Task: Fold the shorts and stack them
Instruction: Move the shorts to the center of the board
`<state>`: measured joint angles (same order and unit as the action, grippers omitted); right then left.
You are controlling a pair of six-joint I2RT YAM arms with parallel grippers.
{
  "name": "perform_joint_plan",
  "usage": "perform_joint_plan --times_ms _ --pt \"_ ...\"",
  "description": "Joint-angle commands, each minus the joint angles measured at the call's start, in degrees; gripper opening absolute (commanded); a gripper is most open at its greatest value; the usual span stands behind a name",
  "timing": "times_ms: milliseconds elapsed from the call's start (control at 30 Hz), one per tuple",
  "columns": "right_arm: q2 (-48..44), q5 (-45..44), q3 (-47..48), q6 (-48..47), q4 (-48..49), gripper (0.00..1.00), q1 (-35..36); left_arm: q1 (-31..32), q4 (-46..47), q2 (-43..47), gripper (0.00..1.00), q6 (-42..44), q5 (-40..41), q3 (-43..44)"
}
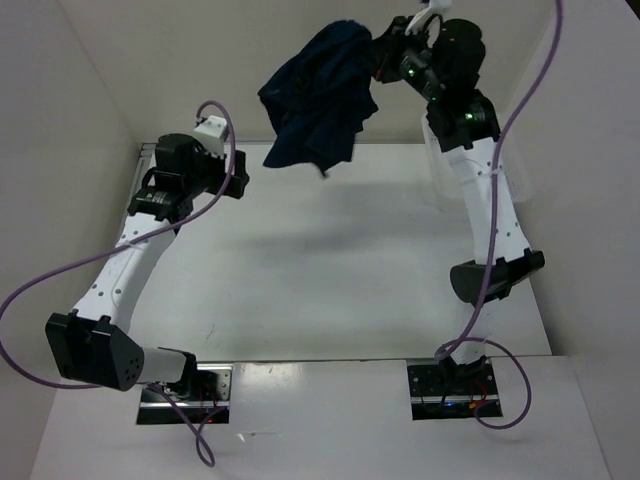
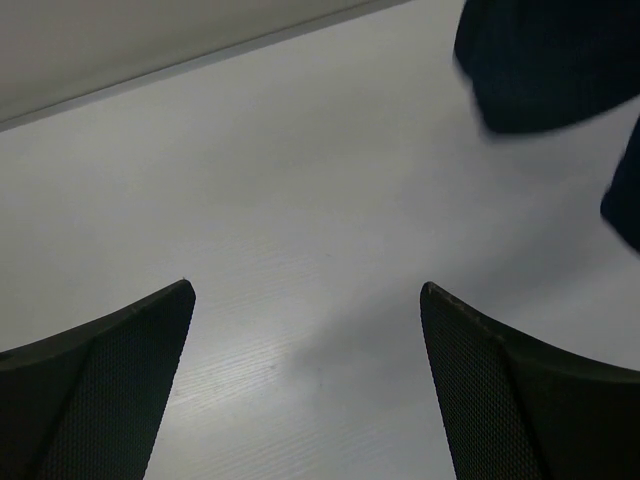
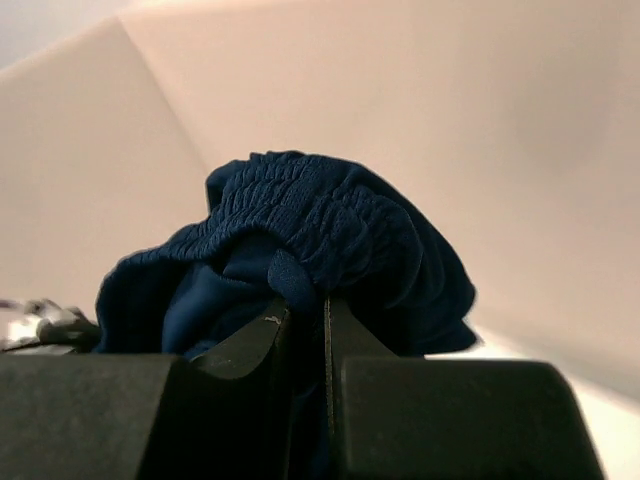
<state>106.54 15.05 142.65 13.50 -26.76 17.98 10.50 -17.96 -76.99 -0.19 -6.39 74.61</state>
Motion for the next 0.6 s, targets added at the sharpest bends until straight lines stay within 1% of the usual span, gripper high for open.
perform_joint_plan --times_ms 0,67,100,133,167,200,233,267,300,400,467,500,533,567 --pt "2.4 -3.0 -10.0 9.1 0.4 0.00 0.7 -5.0 2.0 3.1 1.00 0.2 0.8 -0.1" --pt "0.8 -1.5 -17.2 12.8 1.1 0.00 1.2 -7.8 2.0 4.5 1.00 0.2 0.1 -1.3" --pt "0.2 -0.5 -25.1 13.9 2.8 0.00 1.2 -8.3 2.0 4.5 1.00 0.2 0.1 -2.6" --pt "-0.4 0.2 -29.1 14.8 3.8 0.11 1.8 -8.3 2.0 5.4 1.00 0.2 0.1 -3.2" --pt "-1.0 0.8 -32.8 14.8 4.8 0.31 2.4 -9.0 1.4 5.4 1.00 0.2 -0.5 -3.9" --pt "-1.0 0.8 -39.6 13.5 5.7 0.74 2.4 -9.0 1.3 5.9 1.00 0.2 -0.6 -4.4" --pt "-1.0 -1.3 -42.5 11.9 7.5 0.88 2.4 -9.0 0.7 5.9 1.00 0.2 -1.9 -5.4" --pt "-1.0 -4.0 -44.6 8.9 7.5 0.94 2.4 -9.0 -0.1 5.9 1.00 0.2 -2.5 -5.4" --pt "-1.0 -9.5 -47.5 0.8 8.1 0.94 2.4 -9.0 -0.6 5.9 1.00 0.2 -3.0 -6.3" --pt "-3.6 -13.4 -50.7 -14.3 10.1 0.94 2.4 -8.0 -3.3 5.9 1.00 0.2 -6.0 -8.7" --pt "-4.8 -11.2 -50.7 -17.8 10.2 0.94 2.4 -7.1 -5.2 5.9 1.00 0.2 -7.4 -11.0" --pt "-4.9 -8.3 -50.7 -19.2 9.4 0.92 2.4 -5.7 -5.2 5.4 1.00 0.2 -8.8 -13.8" --pt "-5.5 -2.3 -50.7 -22.5 8.4 0.92 3.4 -5.0 -5.9 4.8 1.00 0.2 -9.5 -15.1" --pt "-5.6 -1.2 -50.7 -23.9 7.0 0.89 4.4 -4.3 -6.0 4.7 1.00 0.2 -10.4 -16.3"
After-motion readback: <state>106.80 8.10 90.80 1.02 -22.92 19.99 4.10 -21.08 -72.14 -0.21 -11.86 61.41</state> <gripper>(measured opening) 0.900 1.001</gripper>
